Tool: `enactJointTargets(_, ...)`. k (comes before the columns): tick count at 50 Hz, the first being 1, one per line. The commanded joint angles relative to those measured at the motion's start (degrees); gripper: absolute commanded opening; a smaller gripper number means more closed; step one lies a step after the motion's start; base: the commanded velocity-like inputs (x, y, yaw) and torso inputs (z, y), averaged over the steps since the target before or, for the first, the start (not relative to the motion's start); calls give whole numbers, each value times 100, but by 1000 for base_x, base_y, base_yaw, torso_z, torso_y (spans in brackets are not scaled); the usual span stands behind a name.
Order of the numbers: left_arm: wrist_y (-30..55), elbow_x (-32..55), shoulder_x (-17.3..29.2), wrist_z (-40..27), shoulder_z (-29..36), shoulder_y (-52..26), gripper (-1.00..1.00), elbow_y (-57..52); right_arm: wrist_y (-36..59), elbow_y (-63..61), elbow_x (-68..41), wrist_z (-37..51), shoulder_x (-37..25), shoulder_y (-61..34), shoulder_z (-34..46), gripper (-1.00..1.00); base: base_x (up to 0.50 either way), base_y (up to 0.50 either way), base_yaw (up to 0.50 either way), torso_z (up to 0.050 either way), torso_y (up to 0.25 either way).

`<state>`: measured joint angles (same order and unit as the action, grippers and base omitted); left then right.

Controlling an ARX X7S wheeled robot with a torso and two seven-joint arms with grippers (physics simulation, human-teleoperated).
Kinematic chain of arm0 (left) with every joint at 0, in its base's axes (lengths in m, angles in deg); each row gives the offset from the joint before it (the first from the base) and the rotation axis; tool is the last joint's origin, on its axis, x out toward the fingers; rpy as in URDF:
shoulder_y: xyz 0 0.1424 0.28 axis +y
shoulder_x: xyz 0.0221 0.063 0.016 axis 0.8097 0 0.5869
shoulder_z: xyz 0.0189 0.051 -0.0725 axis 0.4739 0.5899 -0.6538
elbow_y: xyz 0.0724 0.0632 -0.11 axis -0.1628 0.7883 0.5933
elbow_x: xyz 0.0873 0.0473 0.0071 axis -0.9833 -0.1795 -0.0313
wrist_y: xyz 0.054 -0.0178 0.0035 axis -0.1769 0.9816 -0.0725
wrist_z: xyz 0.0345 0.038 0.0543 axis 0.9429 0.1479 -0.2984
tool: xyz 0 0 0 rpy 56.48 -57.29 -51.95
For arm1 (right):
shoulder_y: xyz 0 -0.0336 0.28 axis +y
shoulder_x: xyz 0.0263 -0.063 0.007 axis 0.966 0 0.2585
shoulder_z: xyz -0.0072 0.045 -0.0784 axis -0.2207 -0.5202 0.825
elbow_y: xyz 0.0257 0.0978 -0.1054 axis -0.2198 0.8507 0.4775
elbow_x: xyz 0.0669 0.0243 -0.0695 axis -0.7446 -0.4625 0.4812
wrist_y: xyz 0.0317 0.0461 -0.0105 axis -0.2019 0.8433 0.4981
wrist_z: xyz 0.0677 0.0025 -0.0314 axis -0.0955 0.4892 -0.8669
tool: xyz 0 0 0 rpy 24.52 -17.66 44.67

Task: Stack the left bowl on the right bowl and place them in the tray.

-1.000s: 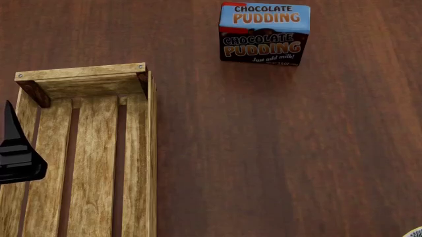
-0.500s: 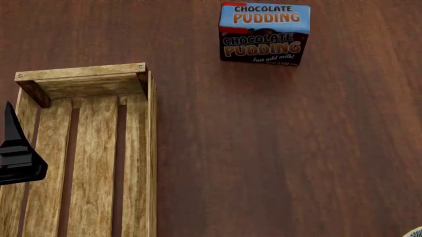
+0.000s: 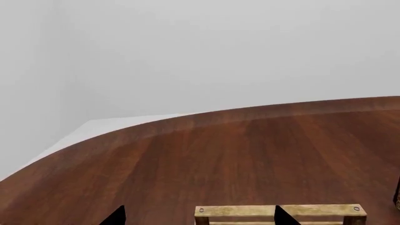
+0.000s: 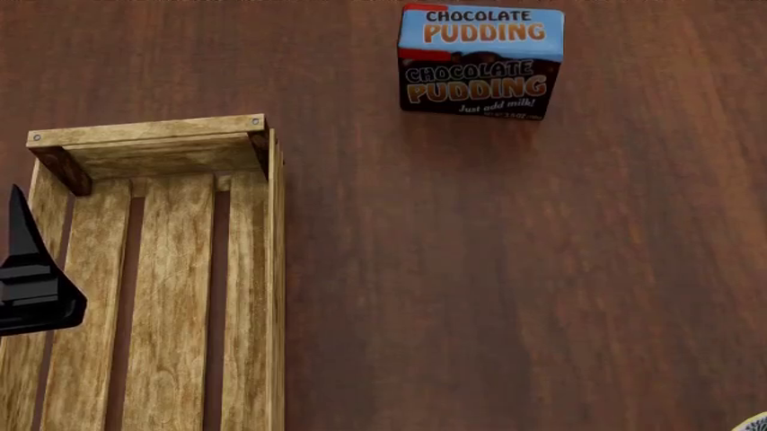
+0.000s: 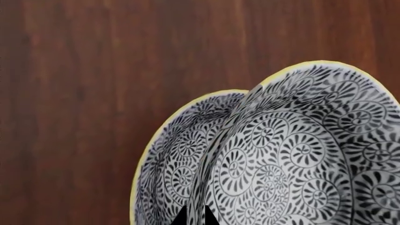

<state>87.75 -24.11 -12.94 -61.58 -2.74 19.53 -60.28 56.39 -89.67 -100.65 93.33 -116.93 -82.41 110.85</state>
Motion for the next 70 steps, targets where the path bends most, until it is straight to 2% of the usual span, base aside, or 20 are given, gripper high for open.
enactJointTargets(1, -2, 15, 14, -14, -5, -3, 100, -4, -181, 114, 128, -124, 116, 6, 79, -100, 0, 0, 0, 0, 0)
enactJointTargets(40, -32, 29, 52, -60, 7, 18, 100, -7, -734, 368, 292, -596, 259, 489, 253, -100, 0, 0, 0, 0, 0)
enactJointTargets(41, -31, 35, 53, -59, 6, 18, 100, -9, -735, 371, 290, -583, 259, 497, 257, 100, 0, 0, 0, 0, 0)
enactJointTargets(56, -37, 72, 67, -70, -8, 21, 100, -19, -437, 219, 205, -471, 206, 272, 69, 100, 0, 0, 0, 0, 0)
enactJointTargets(70, -27, 76, 74, -80, 16, 2, 100, -11, -514, 443, 130, -524, 557, 371, 61, 100, 0, 0, 0, 0, 0)
